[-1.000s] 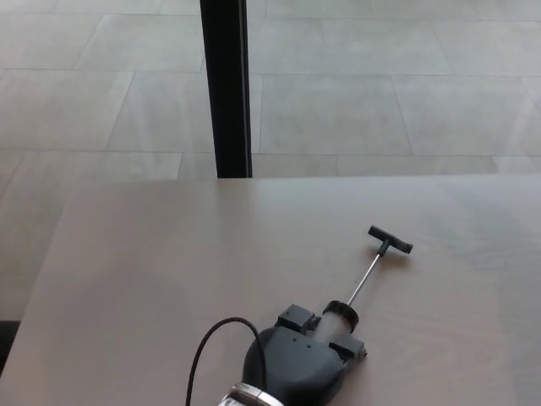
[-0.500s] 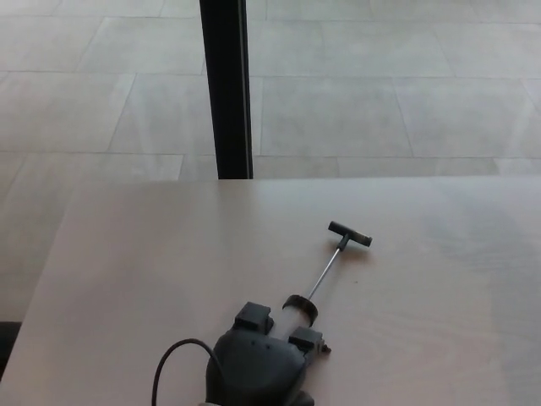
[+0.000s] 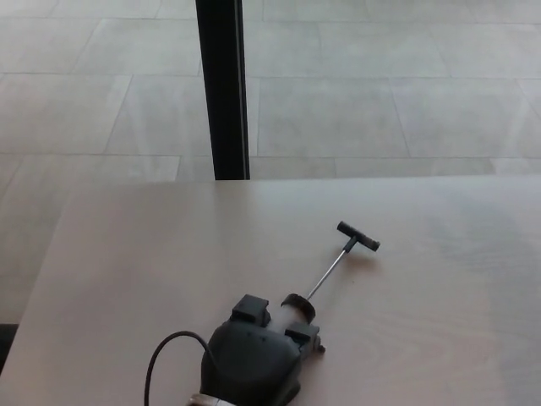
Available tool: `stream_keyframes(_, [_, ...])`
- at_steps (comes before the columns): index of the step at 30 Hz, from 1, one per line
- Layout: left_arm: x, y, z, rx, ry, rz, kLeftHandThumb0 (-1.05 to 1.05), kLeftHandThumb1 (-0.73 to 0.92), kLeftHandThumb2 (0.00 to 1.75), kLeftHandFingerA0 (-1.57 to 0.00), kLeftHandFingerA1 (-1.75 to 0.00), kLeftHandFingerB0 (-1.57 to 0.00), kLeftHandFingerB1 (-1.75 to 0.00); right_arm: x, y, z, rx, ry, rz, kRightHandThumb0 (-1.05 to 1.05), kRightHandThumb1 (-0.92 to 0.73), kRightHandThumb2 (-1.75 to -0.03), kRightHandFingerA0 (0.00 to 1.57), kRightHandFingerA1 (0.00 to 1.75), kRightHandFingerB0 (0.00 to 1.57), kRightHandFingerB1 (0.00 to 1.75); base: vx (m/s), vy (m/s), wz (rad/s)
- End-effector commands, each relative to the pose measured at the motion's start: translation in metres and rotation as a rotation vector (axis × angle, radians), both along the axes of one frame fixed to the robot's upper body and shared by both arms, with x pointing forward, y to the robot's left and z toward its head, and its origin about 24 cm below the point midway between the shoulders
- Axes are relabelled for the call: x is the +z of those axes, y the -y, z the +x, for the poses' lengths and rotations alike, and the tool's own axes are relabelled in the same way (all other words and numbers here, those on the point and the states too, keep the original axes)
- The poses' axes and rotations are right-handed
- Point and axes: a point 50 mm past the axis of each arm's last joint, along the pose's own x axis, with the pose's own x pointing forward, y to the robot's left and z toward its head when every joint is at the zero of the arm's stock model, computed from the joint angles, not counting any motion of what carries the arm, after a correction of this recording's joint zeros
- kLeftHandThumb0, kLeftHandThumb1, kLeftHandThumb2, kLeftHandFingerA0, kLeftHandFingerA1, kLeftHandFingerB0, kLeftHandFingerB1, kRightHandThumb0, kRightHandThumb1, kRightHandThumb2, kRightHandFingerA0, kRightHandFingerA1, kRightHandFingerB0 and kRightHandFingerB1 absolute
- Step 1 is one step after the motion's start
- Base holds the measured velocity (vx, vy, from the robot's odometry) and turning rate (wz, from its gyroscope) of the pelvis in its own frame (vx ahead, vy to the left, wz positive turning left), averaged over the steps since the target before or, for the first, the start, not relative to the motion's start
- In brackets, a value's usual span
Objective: The robot uses its left hand to lift the air pump kept on the middle of the desk and use the right hand to compress the handle
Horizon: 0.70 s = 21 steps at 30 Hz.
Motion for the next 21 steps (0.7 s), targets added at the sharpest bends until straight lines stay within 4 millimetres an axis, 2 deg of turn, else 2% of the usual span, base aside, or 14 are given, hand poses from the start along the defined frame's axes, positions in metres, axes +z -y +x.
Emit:
stream_keyframes(1, [-0.035,-0.025,-0.018,-0.044,-0.052,-0.013,-0.21,0.74,0.55,-0.7,-1.7,-0.66,-1.41,0.001,0.003,-0.001,-0.043,0.003,0.035,-0.72,-0.92,-0.76,0.45,0.59,0.6,0.48,0.0,0.0,0.0])
stream_keyframes(2, [-0.036,-0.026,-0.018,-0.056,-0.048,-0.008,-0.19,0.73,0.56,-0.7,-1.69,-0.65,-1.42,0.0,0.003,-0.001,-0.045,0.003,0.052,-0.72,-0.92,-0.74,0.46,0.6,0.6,0.48,0.0,0.0,0.0])
stream_keyframes(3, [-0.035,-0.027,-0.019,-0.056,-0.06,-0.029,-0.19,0.75,0.56,-0.66,-1.65,-0.68,-1.34,0.0,0.002,-0.001,-0.057,-0.003,0.046,-0.73,-0.92,-0.75,0.46,0.6,0.61,0.47,0.0,0.0,0.0])
stream_keyframes(5, [-0.035,-0.029,-0.02,-0.056,-0.053,-0.062,-0.2,0.71,0.63,-0.61,-1.61,-0.71,-1.37,-0.001,0.001,-0.001,-0.059,0.002,0.048,-0.72,-0.92,-0.74,0.47,0.61,0.61,0.48,0.0,0.0,0.0])
stream_keyframes(7, [-0.035,-0.032,-0.021,-0.088,0.002,-0.057,-0.14,0.72,0.63,-0.73,-1.66,-0.69,-1.33,-0.003,0.001,-0.001,-0.057,0.0,0.062,-0.72,-0.92,-0.72,0.46,0.61,0.61,0.48,0.0,0.0,0.0])
stream_keyframes(8, [-0.034,-0.038,-0.021,-0.125,0.04,-0.09,-0.17,0.71,0.71,-0.61,-1.71,-0.68,-1.45,-0.004,0.0,-0.001,-0.058,-0.001,0.066,-0.71,-0.92,-0.72,0.46,0.62,0.62,0.48,0.0,0.0,0.0])
stream_keyframes(10, [-0.034,-0.04,-0.021,-0.134,0.049,-0.103,-0.17,0.71,0.71,-0.61,-1.71,-0.68,-1.45,-0.005,0.0,-0.001,-0.059,-0.001,0.066,-0.71,-0.92,-0.72,0.46,0.62,0.62,0.48,0.0,0.0,0.0])
stream_keyframes(11, [-0.033,-0.043,-0.02,-0.142,0.07,-0.115,-0.12,0.7,0.71,-0.75,-1.75,-0.65,-1.56,-0.005,0.0,-0.001,-0.06,0.002,0.068,-0.7,-0.92,-0.72,0.47,0.62,0.62,0.49,0.0,0.0,0.0])
stream_keyframes(12, [-0.031,-0.045,-0.019,-0.156,0.086,-0.138,-0.15,0.65,0.78,-0.62,-1.75,-0.63,-1.63,-0.006,-0.001,-0.001,-0.063,0.005,0.075,-0.7,-0.92,-0.71,0.47,0.62,0.63,0.48,0.0,0.0,0.0])
stream_keyframes(14, [-0.026,-0.044,-0.014,-0.17,0.12,-0.166,-0.14,0.62,0.82,-0.65,-1.75,-0.64,-1.63,-0.001,0.001,0.002,-0.061,0.011,0.071,-0.7,-0.92,-0.71,0.47,0.63,0.63,0.49,0.0,0.0,0.0])
stream_keyframes(15, [-0.022,-0.046,-0.012,-0.2,0.146,-0.198,-0.13,0.57,0.97,-0.68,-1.75,-0.64,-1.65,-0.002,0.0,0.003,-0.063,0.01,0.072,-0.69,-0.92,-0.71,0.48,0.61,0.62,0.48,0.0,0.0,0.0])
stream_keyframes(18, [-0.013,-0.047,-0.01,-0.25,0.232,-0.274,-0.11,0.52,0.96,-0.72,-1.75,-0.7,-1.62,-0.002,-0.001,0.005,-0.067,0.009,0.082,-0.69,-0.92,-0.69,0.5,0.62,0.64,0.47,0.0,0.0,0.0])
stream_keyframes(21, [-0.008,-0.046,-0.008,-0.279,0.284,-0.295,-0.09,0.51,1.06,-0.75,-1.75,-0.71,-1.66,0.0,-0.001,0.006,-0.067,0.007,0.077,-0.7,-0.92,-0.71,0.48,0.58,0.64,0.48,0.0,0.0,0.0])
